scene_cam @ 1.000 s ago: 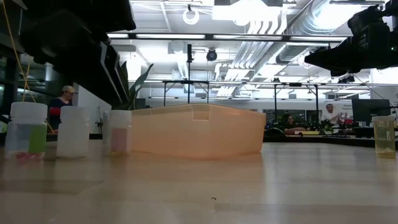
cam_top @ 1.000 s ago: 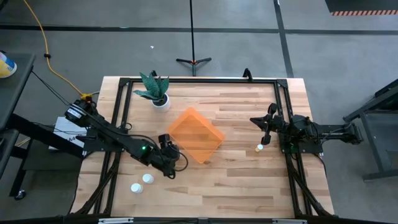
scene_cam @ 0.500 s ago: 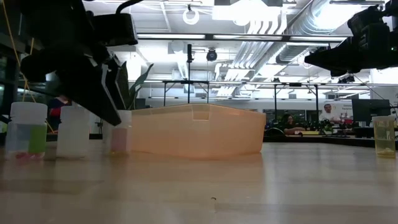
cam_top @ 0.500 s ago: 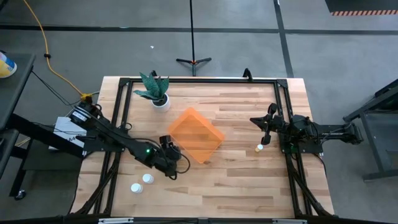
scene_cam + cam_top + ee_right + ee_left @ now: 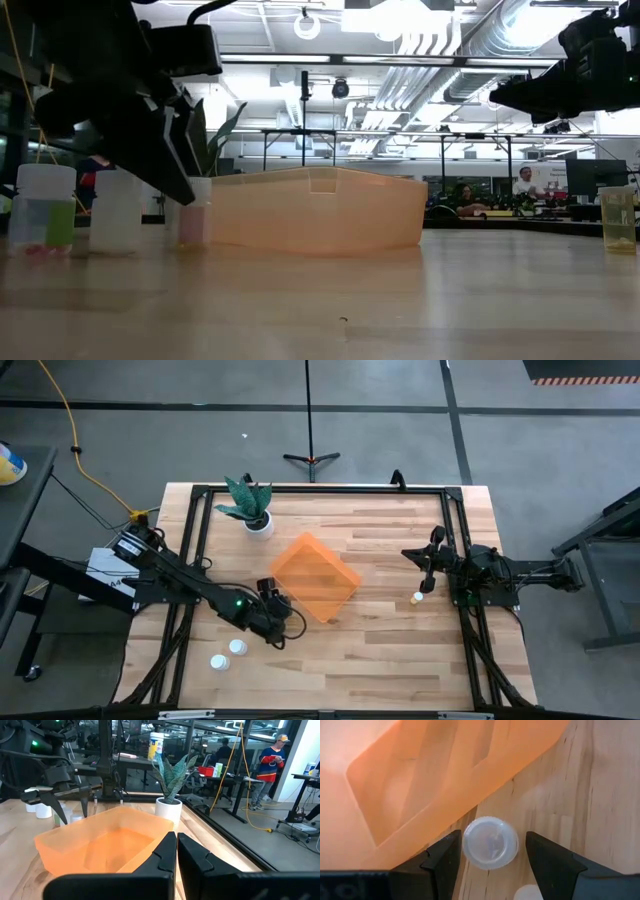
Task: Pick and place pill bottles into a basket
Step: Put the top transparent bottle into the orange container
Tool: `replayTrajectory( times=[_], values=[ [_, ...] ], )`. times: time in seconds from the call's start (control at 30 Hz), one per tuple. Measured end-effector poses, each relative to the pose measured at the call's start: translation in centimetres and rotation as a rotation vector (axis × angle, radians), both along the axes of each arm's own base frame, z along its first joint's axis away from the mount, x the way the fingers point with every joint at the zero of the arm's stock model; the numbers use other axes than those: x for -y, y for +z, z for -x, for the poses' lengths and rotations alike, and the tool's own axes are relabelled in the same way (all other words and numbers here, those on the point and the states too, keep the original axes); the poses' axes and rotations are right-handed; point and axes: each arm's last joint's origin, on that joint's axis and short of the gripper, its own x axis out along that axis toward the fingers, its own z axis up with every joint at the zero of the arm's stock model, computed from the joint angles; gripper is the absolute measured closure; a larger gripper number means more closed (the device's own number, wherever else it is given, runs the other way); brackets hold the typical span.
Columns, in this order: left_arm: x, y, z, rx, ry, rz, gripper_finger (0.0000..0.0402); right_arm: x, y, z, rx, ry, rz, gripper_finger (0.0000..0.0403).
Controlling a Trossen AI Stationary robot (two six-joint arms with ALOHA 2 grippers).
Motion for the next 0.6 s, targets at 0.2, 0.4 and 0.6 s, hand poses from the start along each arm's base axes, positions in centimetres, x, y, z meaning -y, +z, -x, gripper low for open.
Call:
replayTrajectory(
  times=[0.2,0.4,0.6],
  values=[
    [0.02,-0.2,-0.04,-0.007,-0.002,-0.004,0.0166,0.0,0.0,0.0,0.0,0.0,0.0,0.0396],
    [0.02,-0.2,-0.04,-0.008,-0.004,-0.005,0.0207,0.0,0.0,0.0,0.0,0.0,0.0,0.0396],
    [0.08,-0.06,-0.14,-0.009,-0.025,-0.015,0.0221,0.0,0.0,0.0,0.0,0.001,0.0,0.0396]
  ],
)
